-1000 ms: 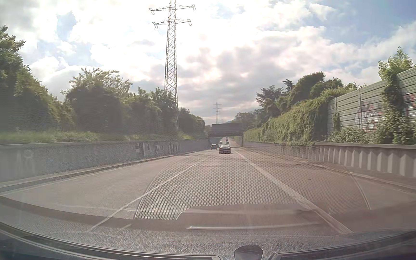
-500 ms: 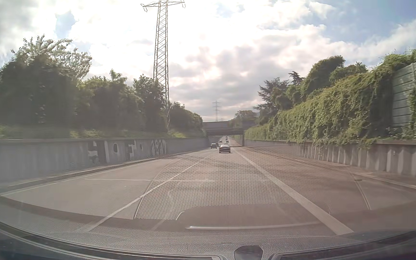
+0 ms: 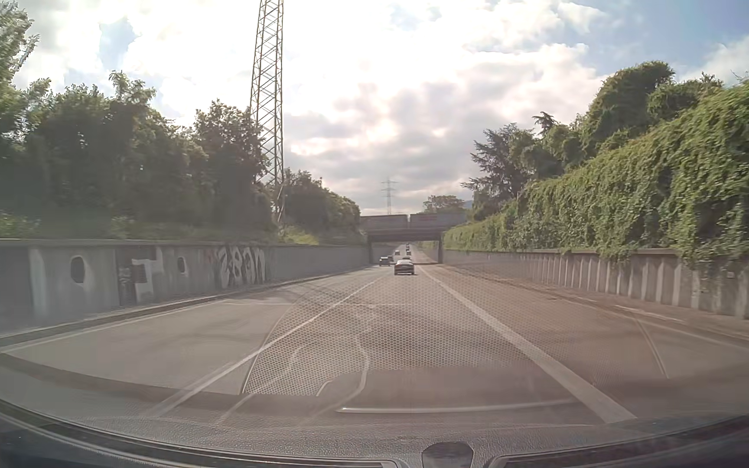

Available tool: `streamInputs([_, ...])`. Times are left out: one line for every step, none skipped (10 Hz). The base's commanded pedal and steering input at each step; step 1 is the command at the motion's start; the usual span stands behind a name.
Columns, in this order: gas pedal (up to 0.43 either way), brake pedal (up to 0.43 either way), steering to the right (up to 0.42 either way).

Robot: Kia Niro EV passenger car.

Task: Follow the waypoints while adhering to traffic rules and regulations

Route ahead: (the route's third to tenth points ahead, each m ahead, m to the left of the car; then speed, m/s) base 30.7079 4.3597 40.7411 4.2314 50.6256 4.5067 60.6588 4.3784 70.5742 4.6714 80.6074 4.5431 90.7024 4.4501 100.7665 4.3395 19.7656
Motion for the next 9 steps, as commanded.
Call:
streamInputs([0.11, 0.0, -0.001])
streamInputs([0.11, 0.0, -0.001])
streamInputs([0.11, 0.0, -0.001])
streamInputs([0.11, 0.0, -0.001])
streamInputs([0.11, 0.0, -0.001])
streamInputs([0.11, 0.0, -0.001])
streamInputs([0.11, 0.0, -0.001])
streamInputs([0.11, 0.0, -0.001])
streamInputs([0.11, 0.0, -0.001])
